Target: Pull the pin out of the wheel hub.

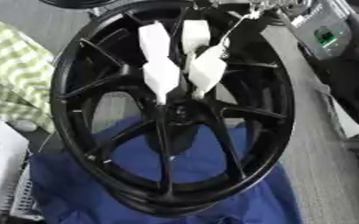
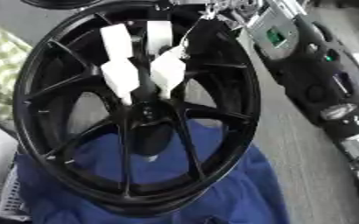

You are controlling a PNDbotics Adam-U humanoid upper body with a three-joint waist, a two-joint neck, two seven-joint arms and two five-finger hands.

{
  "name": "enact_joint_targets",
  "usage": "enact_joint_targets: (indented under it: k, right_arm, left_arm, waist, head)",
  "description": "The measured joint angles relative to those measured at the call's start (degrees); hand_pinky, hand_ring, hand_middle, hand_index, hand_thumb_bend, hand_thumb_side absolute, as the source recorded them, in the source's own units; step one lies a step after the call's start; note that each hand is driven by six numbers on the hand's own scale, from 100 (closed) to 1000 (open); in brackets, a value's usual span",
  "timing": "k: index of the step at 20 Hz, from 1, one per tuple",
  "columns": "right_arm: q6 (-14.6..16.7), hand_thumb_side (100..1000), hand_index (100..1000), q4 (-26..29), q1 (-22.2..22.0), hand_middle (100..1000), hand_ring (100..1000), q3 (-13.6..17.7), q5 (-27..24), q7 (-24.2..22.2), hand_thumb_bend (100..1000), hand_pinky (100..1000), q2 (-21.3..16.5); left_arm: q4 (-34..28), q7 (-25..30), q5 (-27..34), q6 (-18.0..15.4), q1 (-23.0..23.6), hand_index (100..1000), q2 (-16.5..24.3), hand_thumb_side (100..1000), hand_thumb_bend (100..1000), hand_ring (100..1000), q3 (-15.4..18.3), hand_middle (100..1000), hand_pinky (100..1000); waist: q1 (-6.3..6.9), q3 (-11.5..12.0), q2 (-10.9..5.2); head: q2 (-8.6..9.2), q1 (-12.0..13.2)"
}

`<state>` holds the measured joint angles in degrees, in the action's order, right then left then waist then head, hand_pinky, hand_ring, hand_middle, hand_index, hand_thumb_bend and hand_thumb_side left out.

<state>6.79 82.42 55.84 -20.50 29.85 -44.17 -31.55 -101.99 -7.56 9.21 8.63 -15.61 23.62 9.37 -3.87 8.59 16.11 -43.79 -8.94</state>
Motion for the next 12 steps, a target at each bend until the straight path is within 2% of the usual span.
enact_joint_targets:
  k: [4,12]
  right_arm:
    - [-0.9,367,785,0.0,-0.1,508,814,0.0,0.0,0.5,221,912,0.0]
    - [-2.9,343,655,0.0,-0.3,405,755,0.0,-0.9,2.2,135,874,0.0]
  left_arm:
    - [0.0,0.1,-0.1,0.0,0.0,786,0.0,606,100,632,0.0,591,724]
    - [0.0,0.1,-0.2,0.0,0.0,785,0.0,606,100,632,0.0,592,725]
  waist:
    - [0.00,0.2,0.07]
    - [-0.13,0.4,0.10]
  head:
    - [0.00,-0.2]
    - [0.02,-0.3]
